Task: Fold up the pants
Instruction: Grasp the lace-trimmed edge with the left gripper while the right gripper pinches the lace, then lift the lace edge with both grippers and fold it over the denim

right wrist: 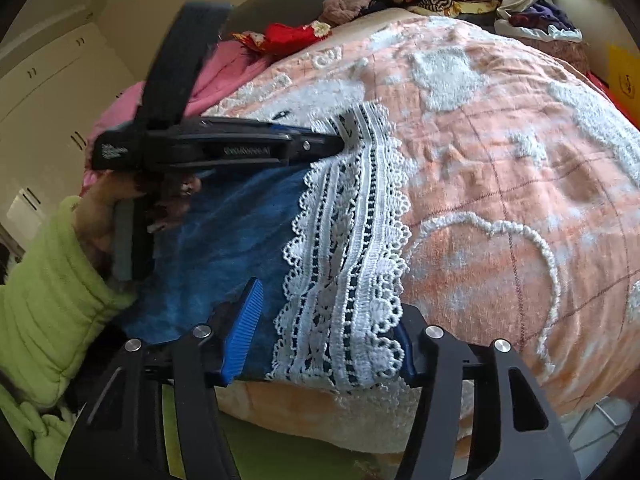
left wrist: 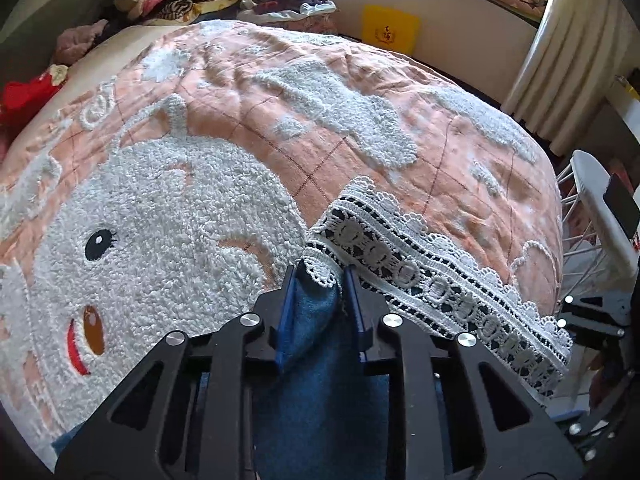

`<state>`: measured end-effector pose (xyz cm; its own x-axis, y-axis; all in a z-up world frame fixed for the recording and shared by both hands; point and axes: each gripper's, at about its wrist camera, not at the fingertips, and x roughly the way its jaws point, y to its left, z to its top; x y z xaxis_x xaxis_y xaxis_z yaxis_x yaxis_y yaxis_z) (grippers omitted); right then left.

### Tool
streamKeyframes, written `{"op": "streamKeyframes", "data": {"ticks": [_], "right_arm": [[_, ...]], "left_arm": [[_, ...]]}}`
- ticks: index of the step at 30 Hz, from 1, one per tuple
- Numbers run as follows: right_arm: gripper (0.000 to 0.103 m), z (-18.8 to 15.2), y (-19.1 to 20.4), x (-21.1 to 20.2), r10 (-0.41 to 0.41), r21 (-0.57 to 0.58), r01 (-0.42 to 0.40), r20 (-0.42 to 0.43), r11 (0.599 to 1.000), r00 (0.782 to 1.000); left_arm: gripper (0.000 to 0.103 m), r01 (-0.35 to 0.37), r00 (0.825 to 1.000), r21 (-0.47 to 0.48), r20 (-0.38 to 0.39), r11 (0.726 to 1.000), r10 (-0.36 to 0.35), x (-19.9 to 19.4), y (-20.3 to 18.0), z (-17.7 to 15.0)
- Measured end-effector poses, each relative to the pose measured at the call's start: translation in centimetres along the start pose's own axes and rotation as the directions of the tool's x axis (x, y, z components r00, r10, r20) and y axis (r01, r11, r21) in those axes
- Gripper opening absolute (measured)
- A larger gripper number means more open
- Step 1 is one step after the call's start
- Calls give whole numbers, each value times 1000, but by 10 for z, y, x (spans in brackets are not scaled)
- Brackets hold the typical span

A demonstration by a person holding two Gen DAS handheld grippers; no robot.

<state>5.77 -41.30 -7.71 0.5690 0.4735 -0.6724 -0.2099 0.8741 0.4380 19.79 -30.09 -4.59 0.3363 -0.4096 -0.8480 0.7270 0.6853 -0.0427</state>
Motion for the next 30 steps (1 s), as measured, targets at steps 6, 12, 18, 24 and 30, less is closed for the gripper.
{"op": "streamKeyframes", "data": {"ticks": [6, 12, 18, 24, 30], "right_arm": [[24, 5, 5, -8, 6, -48, -6, 2, 999, 1000], [23, 6, 2, 0, 11, -25, -12, -24, 1000, 1000], [21, 18, 23, -22, 65, -80, -64, 20, 995, 998], [21, 34, 68, -36, 121, -193, -111, 43, 975, 992], [21, 45, 118, -28, 175, -302, -163, 13, 939, 985]], "left_arm": [[11, 20, 999, -34, 30, 999, -19, -4, 5, -2], [8, 24, 998, -58, 56, 998, -21, -15, 4, -2], [8, 61, 991, -98, 128, 993, -48, -48, 12, -1], [8, 34, 980, -107, 200, 994, -12, -95, 23, -10], [8, 16, 972, -172, 235, 985, 26, -126, 52, -34]]}}
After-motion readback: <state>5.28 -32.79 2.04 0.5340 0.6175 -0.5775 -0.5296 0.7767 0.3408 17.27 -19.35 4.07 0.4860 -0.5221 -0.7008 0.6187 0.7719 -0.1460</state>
